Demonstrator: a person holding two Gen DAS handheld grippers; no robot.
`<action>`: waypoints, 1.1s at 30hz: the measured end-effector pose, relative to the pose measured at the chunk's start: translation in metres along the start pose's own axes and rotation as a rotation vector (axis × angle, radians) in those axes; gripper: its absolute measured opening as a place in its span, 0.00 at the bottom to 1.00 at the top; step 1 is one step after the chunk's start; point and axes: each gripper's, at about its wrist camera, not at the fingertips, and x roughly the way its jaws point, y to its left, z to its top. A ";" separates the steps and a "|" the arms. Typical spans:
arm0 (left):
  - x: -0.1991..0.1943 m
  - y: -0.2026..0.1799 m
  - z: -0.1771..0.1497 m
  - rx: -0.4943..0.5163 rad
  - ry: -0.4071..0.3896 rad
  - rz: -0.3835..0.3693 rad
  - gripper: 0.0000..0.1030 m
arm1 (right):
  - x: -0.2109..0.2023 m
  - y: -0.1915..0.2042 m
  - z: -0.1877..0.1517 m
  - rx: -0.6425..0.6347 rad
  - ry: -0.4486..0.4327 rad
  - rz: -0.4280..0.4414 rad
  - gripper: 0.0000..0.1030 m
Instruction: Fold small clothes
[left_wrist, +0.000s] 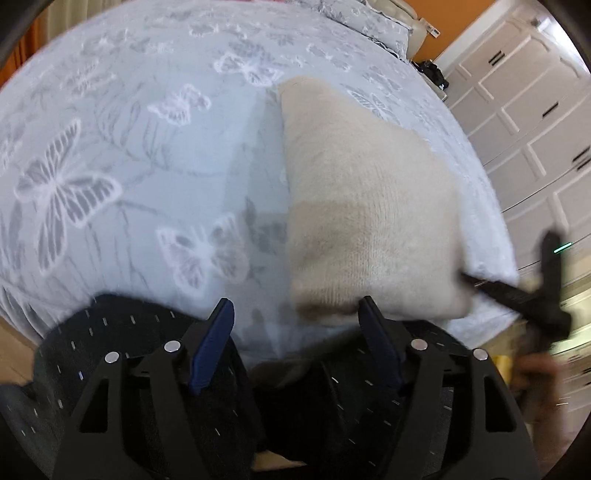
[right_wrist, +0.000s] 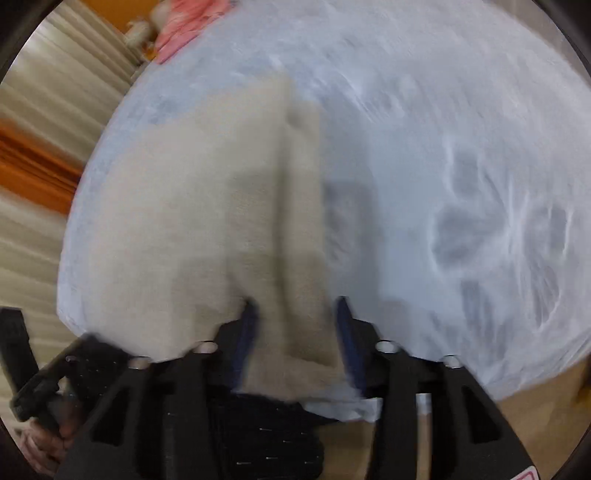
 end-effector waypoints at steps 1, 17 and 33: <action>-0.007 0.001 0.001 -0.021 0.002 -0.036 0.67 | -0.010 -0.011 -0.003 0.099 -0.028 0.090 0.49; -0.047 -0.006 0.016 0.020 -0.149 0.087 0.83 | 0.095 0.172 -0.002 -0.304 0.186 0.263 0.03; -0.025 -0.024 0.029 0.119 -0.134 0.054 0.83 | -0.017 0.103 -0.007 -0.128 -0.129 0.055 0.20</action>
